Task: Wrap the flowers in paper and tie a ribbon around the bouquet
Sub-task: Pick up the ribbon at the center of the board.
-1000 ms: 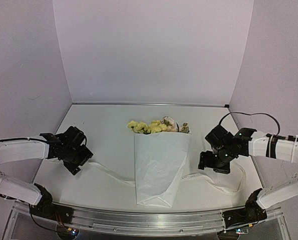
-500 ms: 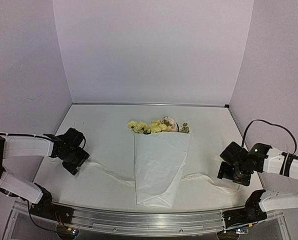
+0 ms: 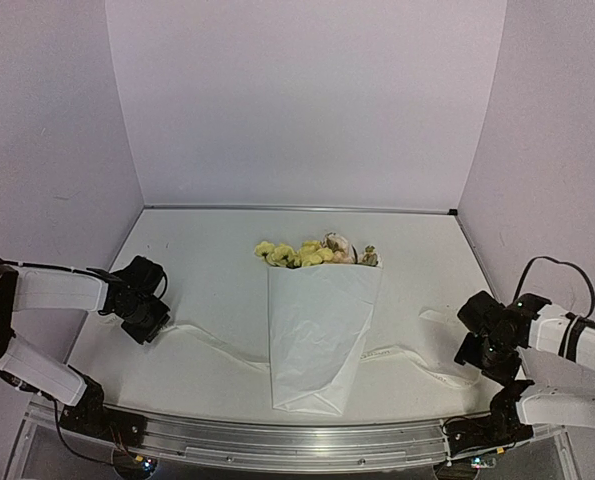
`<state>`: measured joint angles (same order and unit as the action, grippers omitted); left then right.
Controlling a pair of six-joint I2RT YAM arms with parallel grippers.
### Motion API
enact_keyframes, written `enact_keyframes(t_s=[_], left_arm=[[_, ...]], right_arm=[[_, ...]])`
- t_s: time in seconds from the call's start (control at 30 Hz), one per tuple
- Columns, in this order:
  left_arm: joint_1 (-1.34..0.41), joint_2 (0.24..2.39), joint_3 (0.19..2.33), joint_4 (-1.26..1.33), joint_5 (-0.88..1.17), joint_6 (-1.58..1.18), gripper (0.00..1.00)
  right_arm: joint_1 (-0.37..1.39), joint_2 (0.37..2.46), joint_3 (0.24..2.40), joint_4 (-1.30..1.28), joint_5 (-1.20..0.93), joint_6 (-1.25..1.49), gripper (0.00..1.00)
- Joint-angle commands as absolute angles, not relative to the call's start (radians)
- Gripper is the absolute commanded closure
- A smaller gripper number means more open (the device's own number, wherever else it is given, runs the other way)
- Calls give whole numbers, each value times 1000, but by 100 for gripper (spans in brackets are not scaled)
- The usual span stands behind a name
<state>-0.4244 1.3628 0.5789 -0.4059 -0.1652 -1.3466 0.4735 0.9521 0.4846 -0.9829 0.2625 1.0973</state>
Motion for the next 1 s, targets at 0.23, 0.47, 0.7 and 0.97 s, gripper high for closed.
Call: enact_keyframes(t_s=[0.23,0.47,0.7,0.97], left_arm=[[-418,1358,572,-358,-202,-1294,87],[-417,1373,572,-341,-196,-1280,94],[-411,1397,587,-312,-190,-1253,100],[-346,1424,643,-298,-156,-1193,100]], right_arm=[[305,1045,400,-819,73,1049,31],[238,1087,396,-776,49,1018,63],[205,1107,445,-770,48,968,99],[141,1192,584,-745,57,915,100]])
